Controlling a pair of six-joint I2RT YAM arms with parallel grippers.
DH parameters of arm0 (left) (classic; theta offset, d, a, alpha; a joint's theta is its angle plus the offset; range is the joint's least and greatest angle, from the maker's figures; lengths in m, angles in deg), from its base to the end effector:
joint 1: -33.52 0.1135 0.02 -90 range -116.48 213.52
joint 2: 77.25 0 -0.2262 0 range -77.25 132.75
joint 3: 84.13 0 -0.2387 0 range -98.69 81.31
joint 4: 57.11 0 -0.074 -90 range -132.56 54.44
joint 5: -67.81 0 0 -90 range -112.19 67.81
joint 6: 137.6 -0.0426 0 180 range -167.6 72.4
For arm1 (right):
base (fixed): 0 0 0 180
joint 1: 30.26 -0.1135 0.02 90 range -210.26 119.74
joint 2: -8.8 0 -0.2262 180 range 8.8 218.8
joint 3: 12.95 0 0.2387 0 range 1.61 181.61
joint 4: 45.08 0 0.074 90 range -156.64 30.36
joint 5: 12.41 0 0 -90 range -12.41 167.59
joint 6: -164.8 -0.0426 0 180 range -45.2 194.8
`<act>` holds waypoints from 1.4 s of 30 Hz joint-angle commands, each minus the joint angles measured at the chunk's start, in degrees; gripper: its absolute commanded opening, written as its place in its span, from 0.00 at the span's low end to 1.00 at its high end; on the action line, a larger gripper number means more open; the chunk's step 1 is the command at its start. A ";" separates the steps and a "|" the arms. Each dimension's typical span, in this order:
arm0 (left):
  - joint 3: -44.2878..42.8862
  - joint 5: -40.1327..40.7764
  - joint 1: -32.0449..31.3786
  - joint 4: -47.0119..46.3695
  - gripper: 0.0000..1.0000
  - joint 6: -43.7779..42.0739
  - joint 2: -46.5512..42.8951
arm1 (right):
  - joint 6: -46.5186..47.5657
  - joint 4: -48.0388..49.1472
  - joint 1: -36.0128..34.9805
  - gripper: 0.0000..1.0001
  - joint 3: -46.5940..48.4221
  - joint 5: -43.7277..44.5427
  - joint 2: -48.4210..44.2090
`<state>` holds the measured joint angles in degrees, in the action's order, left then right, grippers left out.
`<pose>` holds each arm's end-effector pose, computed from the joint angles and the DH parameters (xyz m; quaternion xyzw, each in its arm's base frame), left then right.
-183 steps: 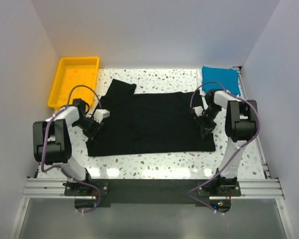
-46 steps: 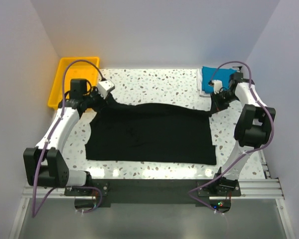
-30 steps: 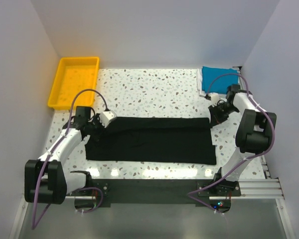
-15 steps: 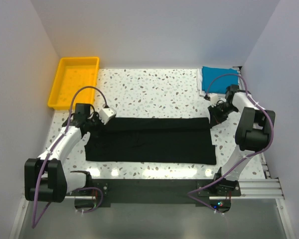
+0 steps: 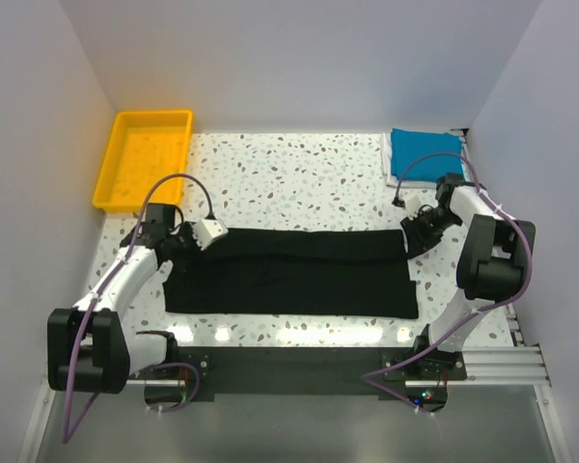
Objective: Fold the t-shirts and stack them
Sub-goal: Fold the tshirt
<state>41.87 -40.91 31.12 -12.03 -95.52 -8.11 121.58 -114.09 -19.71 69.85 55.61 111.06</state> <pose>0.2259 -0.0232 0.1633 0.4432 0.8453 -0.0468 0.2946 0.2940 -0.0385 0.1416 -0.3076 0.9321 0.1610 0.1029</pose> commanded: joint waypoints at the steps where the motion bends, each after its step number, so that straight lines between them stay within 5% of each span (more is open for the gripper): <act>1: -0.63 0.35 0.55 3.22 0.25 -4.28 -2.26 | 5.50 -2.93 0.00 0.32 -0.57 3.16 -3.38; 4: -2.65 -1.75 0.90 5.77 0.47 -4.63 -3.75 | 6.30 -5.13 0.09 0.49 1.27 3.61 -4.08; 8: -6.87 -5.62 0.90 9.29 0.57 -4.82 -4.11 | 4.20 -8.64 0.18 0.54 6.89 1.24 -3.30; 14: -12.76 -5.89 0.90 6.57 0.62 2.65 3.97 | -2.38 -10.32 -2.27 0.49 14.10 -1.58 2.06; 21: -18.91 -3.96 0.90 4.29 0.63 13.02 16.36 | -6.70 -6.81 -7.46 0.43 11.39 -0.18 4.26; 32: -18.83 3.07 3.87 6.48 0.75 16.81 15.15 | -7.85 1.28 -10.11 0.40 4.44 9.40 8.22; 36: -18.48 1.86 4.77 8.84 0.74 17.07 15.31 | -7.59 1.55 -10.11 0.40 4.44 10.02 8.48; 42: -19.88 -7.70 5.29 14.11 0.51 15.49 18.74 | -7.85 0.32 -10.11 0.40 6.37 9.76 8.13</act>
<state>24.45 -41.83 35.84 -1.91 -79.72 9.36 113.34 -116.37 -30.05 75.49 61.82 118.97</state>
